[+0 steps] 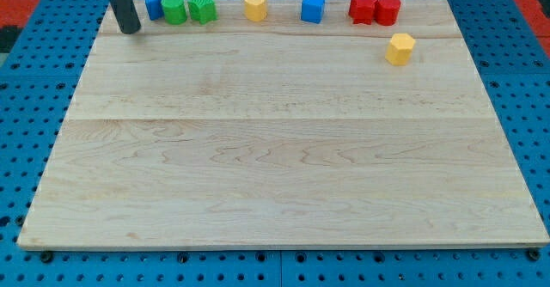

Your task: Push the green blocks on the left side of the heart

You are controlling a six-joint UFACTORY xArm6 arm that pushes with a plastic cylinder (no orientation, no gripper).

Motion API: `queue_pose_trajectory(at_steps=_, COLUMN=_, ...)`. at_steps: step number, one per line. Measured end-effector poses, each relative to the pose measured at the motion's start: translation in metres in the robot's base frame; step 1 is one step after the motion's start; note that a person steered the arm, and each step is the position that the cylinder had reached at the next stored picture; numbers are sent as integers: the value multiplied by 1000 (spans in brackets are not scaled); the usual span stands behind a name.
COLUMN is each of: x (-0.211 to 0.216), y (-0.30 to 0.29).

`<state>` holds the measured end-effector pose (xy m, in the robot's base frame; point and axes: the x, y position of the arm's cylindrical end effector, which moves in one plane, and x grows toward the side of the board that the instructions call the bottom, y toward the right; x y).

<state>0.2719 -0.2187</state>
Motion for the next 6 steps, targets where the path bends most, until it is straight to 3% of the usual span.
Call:
queue_pose_trajectory(at_steps=2, x=-44, y=1)
queue_pose_trajectory(at_steps=6, x=-50, y=62)
